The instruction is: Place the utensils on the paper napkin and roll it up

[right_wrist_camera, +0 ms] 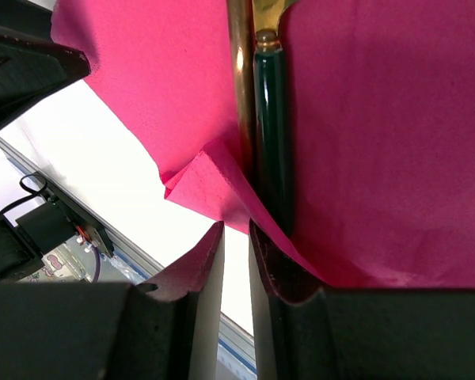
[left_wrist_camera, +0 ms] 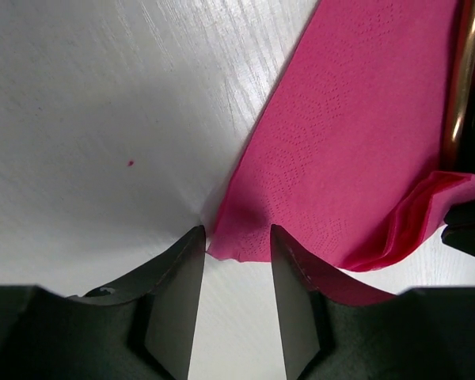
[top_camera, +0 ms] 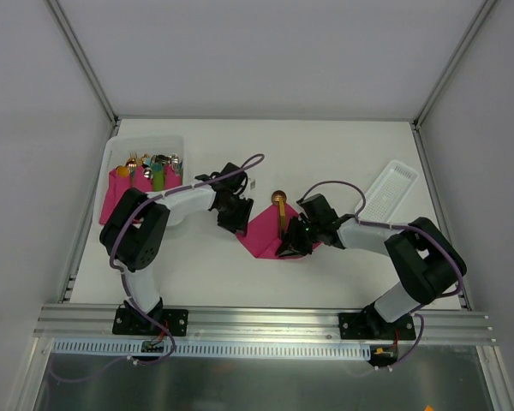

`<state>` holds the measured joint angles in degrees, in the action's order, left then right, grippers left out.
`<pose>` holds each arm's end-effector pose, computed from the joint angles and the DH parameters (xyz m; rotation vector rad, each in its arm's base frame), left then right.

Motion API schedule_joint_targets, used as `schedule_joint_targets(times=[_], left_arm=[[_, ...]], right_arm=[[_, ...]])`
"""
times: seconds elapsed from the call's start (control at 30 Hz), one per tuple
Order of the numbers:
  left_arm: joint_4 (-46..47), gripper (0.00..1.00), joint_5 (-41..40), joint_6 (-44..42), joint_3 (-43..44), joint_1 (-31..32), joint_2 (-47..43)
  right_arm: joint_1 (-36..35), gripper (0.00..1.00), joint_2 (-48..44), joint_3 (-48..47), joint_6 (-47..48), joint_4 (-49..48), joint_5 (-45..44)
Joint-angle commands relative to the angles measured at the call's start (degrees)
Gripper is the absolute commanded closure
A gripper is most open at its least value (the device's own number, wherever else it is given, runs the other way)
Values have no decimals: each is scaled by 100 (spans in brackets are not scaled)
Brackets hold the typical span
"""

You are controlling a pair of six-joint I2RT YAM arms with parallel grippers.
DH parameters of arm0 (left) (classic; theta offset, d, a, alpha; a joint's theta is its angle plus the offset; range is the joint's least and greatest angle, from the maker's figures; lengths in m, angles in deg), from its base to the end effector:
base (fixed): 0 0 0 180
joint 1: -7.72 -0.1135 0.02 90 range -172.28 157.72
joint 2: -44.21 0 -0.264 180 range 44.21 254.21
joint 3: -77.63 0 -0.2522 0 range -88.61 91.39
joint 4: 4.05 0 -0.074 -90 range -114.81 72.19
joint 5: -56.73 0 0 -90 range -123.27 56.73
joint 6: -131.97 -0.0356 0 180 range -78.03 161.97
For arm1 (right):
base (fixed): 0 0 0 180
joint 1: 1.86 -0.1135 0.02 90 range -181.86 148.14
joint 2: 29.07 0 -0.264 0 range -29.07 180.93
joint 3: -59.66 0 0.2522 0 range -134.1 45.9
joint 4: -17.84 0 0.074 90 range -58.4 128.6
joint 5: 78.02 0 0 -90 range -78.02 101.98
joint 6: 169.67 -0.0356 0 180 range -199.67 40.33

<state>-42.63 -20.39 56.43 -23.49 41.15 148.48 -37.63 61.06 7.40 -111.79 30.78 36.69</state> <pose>0.2966 -0.2053 0.1635 0.5269 2.7161 -0.5448 0.2241 0.1798 0.1403 -0.2888 2.6225 1.0008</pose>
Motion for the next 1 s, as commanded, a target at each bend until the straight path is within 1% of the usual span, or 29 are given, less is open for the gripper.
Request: schedule_joint_targets(times=[0.0,0.1,0.13,0.2,0.23,0.4,0.47,0.5,0.6,0.83,0.97], left_arm=[[-251,61,39,127,35,50,331],[-322,73,100,101,97,49,445],[-331,83,161,101,115,50,471],[-374,92,275,57,167,49,454],[-383,100,337,48,185,50,376],[-375,100,1092,22,237,32,-142],[-375,100,1382,74,264,32,-275],[-366,100,1723,101,308,32,-328],[-340,100,2164,215,439,41,-451],[-85,100,2929,636,651,50,-197],[319,100,3421,1172,703,58,5]], right_arm=[[-18,78,5,-26,-40,56,-142],[-18,79,-13,-17,-40,56,-159],[-27,78,-13,-17,-40,56,-168],[-18,79,-21,-17,-49,56,-177],[-27,79,-21,-8,-40,56,-177],[-18,79,-4,-35,-31,266,-238],[-27,79,-13,-43,-40,293,-282],[-18,79,-4,-52,-49,310,-291],[-27,79,22,-52,-66,302,-300],[-53,79,75,-70,-84,345,-344],[-70,79,110,-96,-75,381,-379]])
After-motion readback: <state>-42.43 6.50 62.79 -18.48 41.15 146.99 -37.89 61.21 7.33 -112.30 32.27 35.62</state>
